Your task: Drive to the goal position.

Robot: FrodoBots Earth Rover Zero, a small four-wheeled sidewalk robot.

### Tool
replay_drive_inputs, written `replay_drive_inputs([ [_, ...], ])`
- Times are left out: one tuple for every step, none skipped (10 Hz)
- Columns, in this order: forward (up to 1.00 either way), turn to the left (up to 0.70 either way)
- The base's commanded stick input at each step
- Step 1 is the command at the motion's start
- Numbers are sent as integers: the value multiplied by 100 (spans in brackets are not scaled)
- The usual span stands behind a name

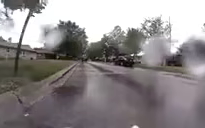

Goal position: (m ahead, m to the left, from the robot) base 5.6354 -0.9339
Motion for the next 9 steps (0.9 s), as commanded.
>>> replay_drive_inputs([
  [50, -1],
  [50, -1],
  [50, -1],
  [50, -1],
  [50, -1],
  [50, -1],
  [50, -1],
  [50, -1],
  [50, -1],
])
